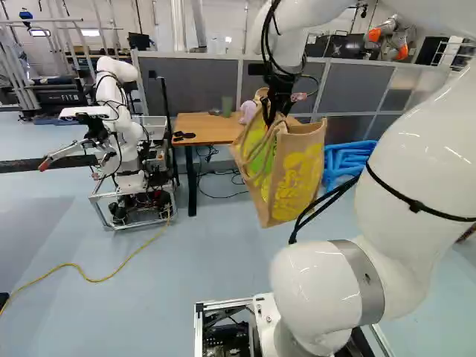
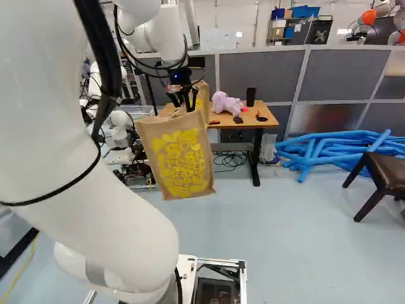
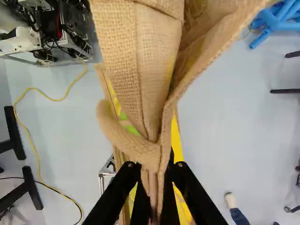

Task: Pick up the bag on the ground and place it on the table

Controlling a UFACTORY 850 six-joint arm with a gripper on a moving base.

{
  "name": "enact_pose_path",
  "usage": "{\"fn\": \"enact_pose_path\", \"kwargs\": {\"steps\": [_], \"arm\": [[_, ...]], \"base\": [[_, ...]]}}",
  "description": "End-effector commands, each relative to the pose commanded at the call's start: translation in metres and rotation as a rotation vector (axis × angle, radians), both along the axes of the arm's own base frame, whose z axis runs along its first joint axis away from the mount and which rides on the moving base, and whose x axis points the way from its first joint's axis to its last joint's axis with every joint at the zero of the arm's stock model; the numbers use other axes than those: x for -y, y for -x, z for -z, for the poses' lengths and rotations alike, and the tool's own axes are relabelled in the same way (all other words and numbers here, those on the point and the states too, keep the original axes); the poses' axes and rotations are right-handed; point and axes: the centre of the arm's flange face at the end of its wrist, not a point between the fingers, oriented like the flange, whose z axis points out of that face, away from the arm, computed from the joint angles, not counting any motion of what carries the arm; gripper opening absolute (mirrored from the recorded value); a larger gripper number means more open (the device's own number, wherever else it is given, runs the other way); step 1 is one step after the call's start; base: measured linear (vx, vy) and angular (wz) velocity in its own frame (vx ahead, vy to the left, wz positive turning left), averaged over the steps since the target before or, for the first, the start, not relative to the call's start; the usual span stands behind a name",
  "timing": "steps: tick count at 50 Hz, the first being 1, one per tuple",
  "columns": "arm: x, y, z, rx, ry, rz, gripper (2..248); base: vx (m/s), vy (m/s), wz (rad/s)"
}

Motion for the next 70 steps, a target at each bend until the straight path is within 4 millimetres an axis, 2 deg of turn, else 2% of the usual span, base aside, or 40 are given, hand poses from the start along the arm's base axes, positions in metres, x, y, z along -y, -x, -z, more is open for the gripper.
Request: {"fn": "enact_pose_path", "kwargs": {"steps": [41, 70], "arm": [[0.0, 0.005, -0.057, 0.001, 0.02, -0.004, 22], [0.0, 0.006, -0.06, -0.003, 0.017, -0.002, 22]], "base": [[0.0, 0.0, 0.0], [0.0, 0.0, 0.0]]}}
